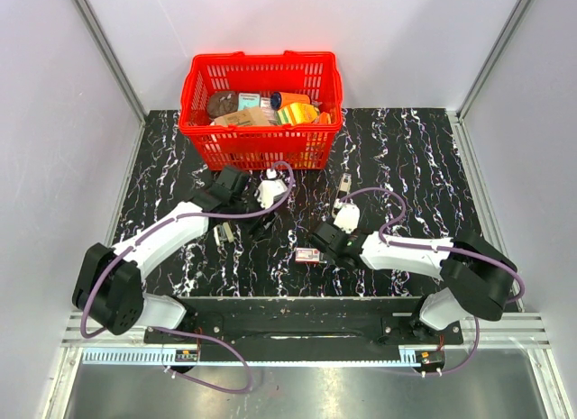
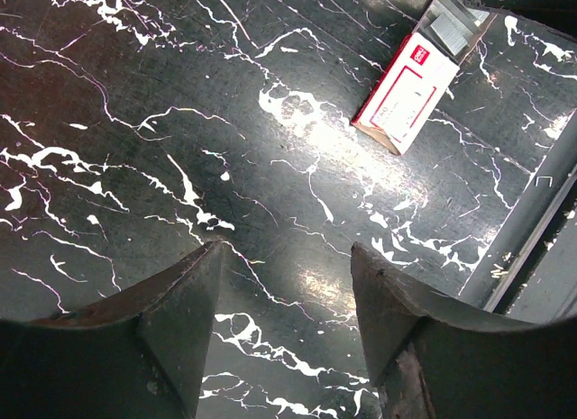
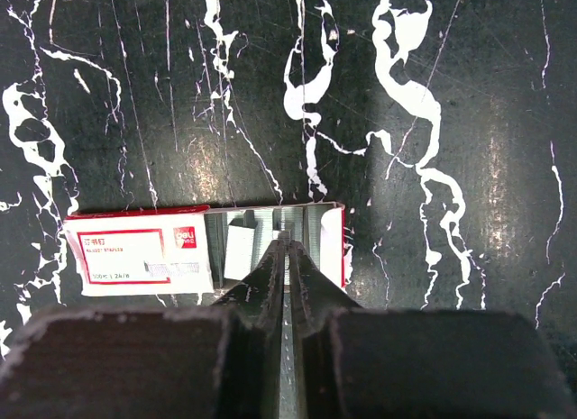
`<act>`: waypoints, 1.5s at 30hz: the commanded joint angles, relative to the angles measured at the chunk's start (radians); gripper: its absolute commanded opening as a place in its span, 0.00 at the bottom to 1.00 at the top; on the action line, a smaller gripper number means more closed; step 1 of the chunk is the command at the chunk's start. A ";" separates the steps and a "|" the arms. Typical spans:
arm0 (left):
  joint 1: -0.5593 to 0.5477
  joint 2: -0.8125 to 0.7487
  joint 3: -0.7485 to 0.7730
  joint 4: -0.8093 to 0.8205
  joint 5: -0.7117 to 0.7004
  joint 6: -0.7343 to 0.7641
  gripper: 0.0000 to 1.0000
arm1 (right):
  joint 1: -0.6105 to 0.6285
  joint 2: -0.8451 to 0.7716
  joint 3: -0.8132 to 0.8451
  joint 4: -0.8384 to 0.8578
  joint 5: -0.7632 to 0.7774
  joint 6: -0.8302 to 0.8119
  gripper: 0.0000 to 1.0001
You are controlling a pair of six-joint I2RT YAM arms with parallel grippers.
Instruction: Unload the staples from the stapler
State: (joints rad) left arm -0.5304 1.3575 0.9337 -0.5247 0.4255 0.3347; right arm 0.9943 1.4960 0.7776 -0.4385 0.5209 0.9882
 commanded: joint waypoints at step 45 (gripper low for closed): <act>-0.233 0.301 0.057 0.152 -0.195 0.082 0.59 | -0.201 -0.220 -0.235 0.196 -0.292 0.046 0.17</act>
State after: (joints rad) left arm -0.7444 1.6344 0.9409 -0.4068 0.2718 0.3954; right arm 0.8268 1.2720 0.5674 -0.3523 0.3027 1.0111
